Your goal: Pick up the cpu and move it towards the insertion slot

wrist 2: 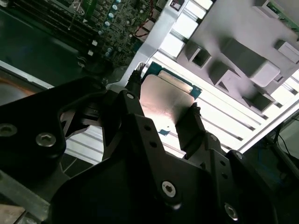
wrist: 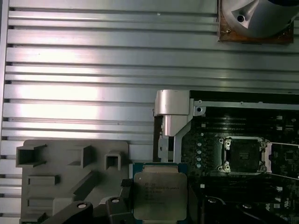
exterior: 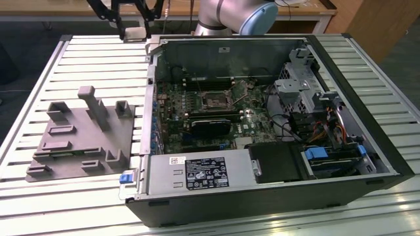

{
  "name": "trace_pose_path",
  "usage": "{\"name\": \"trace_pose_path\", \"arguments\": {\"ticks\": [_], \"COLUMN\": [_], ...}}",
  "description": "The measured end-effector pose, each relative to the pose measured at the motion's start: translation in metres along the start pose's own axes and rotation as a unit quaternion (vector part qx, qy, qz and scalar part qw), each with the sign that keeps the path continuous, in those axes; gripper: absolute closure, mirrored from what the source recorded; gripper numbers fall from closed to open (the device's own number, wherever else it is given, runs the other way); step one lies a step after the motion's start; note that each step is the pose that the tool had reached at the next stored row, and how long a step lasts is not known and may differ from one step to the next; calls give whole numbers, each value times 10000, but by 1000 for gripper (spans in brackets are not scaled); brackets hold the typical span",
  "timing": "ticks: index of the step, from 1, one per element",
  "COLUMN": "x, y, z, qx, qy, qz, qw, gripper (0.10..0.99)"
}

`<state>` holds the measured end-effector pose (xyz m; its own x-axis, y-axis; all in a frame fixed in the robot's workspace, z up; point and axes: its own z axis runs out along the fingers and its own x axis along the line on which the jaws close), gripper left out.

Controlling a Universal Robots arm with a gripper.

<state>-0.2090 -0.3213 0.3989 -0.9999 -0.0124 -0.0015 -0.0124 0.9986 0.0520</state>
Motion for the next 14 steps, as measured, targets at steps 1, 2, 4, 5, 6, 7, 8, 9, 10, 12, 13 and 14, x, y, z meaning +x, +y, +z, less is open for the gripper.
{"name": "trace_pose_path", "arguments": {"ticks": [1,2,4,5,6,7,8,9,10,12,13,14], "x": [-18,-37,-72,-88,-104,-119,-134,-148,-163,-190,-202,-213], "y": [3,6,12,16,19,23,26,29,33,38,40,43], "z": [1,1,2,2,3,3,4,4,5,5,6,6], "qx": [0,0,0,0,0,0,0,0,0,0,0,0], "qy": [0,0,1,1,0,1,0,0,0,0,0,0], "qz": [0,0,0,0,-1,-1,0,0,0,0,0,0], "qw": [10000,10000,10000,10000,10000,10000,10000,10000,10000,10000,10000,10000], "gripper": [541,541,541,541,541,541,541,541,541,541,541,541]}}
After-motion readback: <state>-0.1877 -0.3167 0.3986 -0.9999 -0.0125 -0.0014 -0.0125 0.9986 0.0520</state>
